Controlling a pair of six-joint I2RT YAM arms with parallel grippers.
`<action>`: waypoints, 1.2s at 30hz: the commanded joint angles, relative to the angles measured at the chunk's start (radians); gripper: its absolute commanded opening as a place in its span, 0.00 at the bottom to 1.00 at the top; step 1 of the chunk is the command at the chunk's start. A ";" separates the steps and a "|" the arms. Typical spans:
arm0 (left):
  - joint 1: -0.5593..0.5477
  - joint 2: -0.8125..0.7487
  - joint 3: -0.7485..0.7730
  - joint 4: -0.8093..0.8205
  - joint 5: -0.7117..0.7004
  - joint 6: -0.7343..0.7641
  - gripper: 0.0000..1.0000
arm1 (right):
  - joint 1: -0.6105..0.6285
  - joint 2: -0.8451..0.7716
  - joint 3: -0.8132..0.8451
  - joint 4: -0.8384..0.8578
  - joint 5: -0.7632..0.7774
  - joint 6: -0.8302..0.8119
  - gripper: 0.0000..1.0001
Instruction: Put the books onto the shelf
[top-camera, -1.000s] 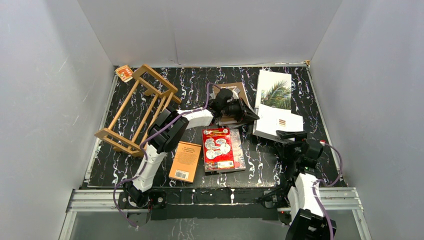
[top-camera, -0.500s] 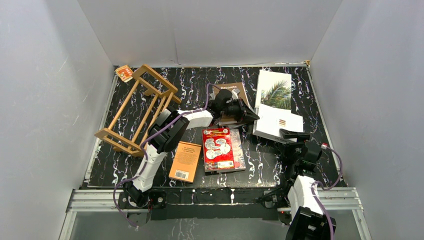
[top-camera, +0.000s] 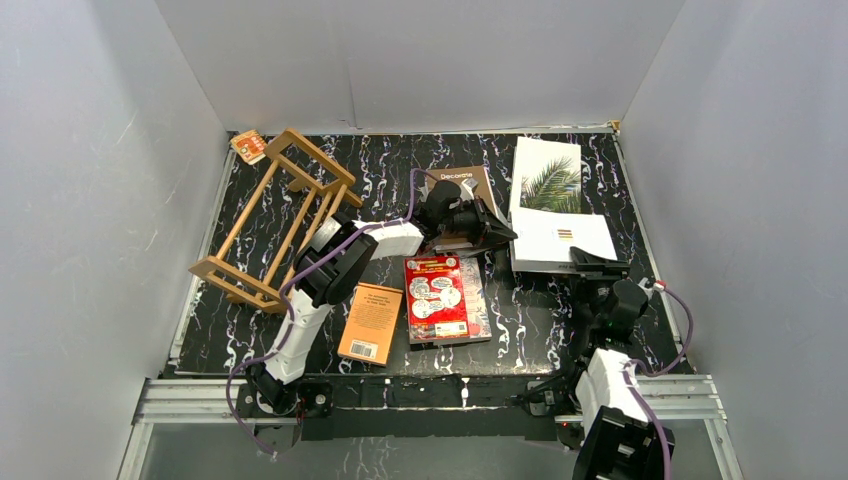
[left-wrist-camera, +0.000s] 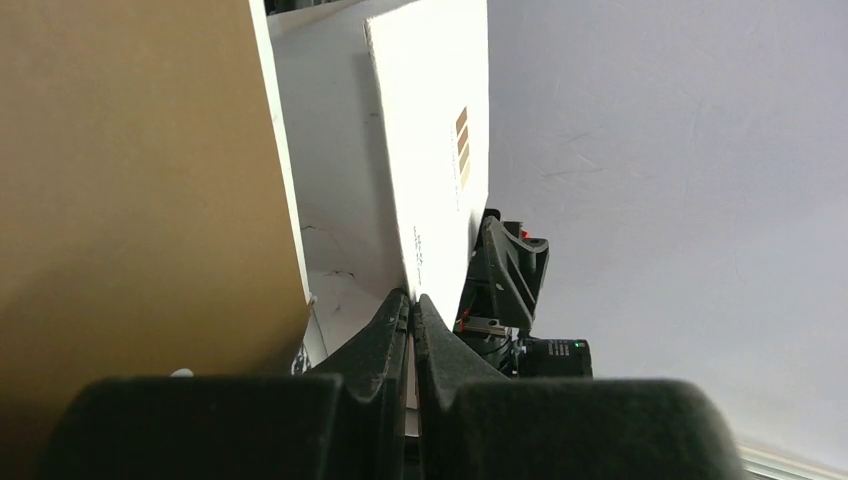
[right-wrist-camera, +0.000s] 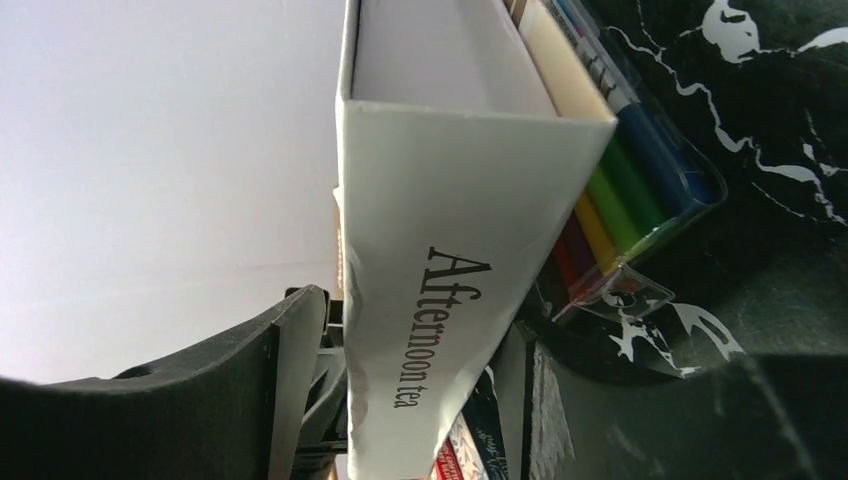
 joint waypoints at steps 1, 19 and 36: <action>0.002 -0.040 -0.023 -0.046 0.044 -0.014 0.00 | -0.003 0.017 0.029 0.001 -0.008 -0.053 0.70; 0.006 -0.103 0.014 -0.241 0.001 0.166 0.30 | -0.003 0.053 0.253 -0.232 -0.016 -0.281 0.42; 0.084 -0.310 0.178 -0.685 -0.074 0.586 0.72 | -0.003 0.069 0.642 -0.550 -0.138 -0.657 0.39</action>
